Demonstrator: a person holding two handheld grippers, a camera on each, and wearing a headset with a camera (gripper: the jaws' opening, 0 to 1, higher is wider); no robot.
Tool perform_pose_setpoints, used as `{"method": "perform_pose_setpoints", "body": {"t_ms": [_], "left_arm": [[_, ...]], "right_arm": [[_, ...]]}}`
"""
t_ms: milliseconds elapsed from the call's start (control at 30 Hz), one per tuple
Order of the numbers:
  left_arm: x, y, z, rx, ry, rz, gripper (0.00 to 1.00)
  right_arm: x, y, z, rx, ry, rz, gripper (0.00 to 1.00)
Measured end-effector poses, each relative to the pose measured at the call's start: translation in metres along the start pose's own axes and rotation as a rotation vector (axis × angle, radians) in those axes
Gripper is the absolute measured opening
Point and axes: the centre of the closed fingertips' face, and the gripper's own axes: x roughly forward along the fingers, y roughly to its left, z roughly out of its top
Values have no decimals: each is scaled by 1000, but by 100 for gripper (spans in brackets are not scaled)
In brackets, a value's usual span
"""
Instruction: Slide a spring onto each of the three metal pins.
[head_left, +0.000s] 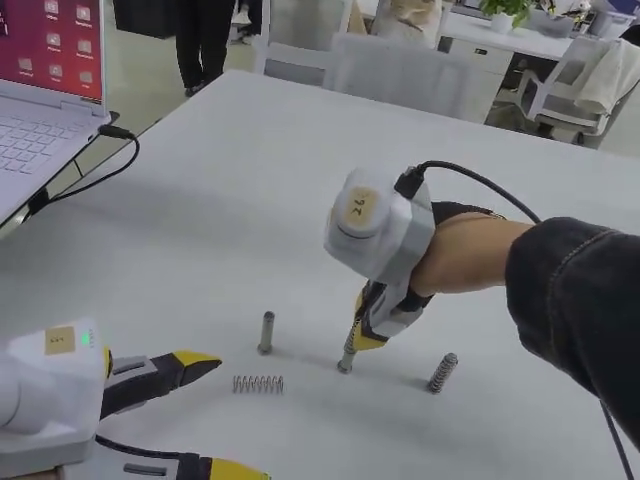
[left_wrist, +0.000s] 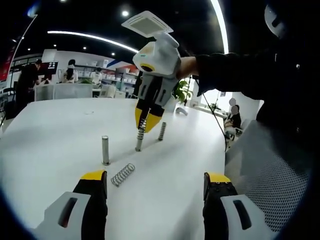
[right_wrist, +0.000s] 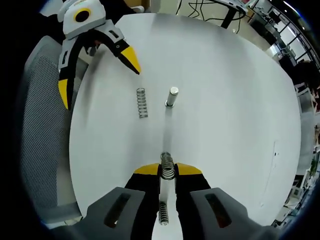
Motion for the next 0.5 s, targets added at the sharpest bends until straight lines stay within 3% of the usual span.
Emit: {"method": "perform_pose_setpoints", "body": {"t_ms": [500], "left_arm": [[1, 1, -3, -2, 13, -2, 73]], "right_arm": [[19, 3, -4, 33, 11, 17, 9]]}}
